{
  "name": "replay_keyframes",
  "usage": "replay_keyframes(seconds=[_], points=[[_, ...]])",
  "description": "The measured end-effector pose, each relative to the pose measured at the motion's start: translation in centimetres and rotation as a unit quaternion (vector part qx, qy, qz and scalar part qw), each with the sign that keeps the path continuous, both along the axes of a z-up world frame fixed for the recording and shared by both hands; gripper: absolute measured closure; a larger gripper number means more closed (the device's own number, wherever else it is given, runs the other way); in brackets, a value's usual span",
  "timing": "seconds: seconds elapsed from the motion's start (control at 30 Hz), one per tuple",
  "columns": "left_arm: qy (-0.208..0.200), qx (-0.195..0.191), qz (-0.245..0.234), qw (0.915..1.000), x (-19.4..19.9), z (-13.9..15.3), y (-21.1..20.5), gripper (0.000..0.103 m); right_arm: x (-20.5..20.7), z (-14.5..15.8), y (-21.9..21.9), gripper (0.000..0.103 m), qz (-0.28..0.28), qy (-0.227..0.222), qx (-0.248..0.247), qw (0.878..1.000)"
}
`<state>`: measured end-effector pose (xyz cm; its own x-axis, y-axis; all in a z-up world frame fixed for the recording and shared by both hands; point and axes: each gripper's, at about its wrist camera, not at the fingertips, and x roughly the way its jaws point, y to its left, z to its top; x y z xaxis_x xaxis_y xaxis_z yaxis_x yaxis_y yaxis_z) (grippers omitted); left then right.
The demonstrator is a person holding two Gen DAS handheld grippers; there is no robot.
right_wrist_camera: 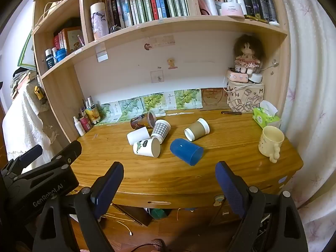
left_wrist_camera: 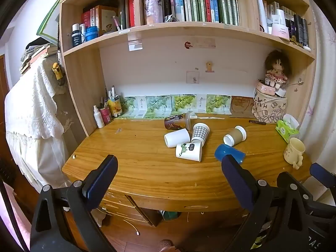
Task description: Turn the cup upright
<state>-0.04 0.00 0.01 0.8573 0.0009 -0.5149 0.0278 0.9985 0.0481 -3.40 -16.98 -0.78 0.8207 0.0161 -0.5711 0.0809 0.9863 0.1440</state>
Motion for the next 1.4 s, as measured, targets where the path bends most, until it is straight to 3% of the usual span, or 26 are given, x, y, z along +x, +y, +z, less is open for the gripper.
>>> replay_keyframes(seconds=[0.9, 1.4], points=[[0.007, -0.007, 0.005, 0.9999, -0.9, 0.0, 1.0, 0.003, -0.5, 0.4, 0.3, 0.014, 0.005, -0.003, 0.000, 1.000], [0.038, -0.005, 0.028, 0.9989, -1.7, -0.4, 1.8, 0.003, -1.3, 0.3, 0.5, 0.014, 0.017, 0.000, 0.010, 1.000]])
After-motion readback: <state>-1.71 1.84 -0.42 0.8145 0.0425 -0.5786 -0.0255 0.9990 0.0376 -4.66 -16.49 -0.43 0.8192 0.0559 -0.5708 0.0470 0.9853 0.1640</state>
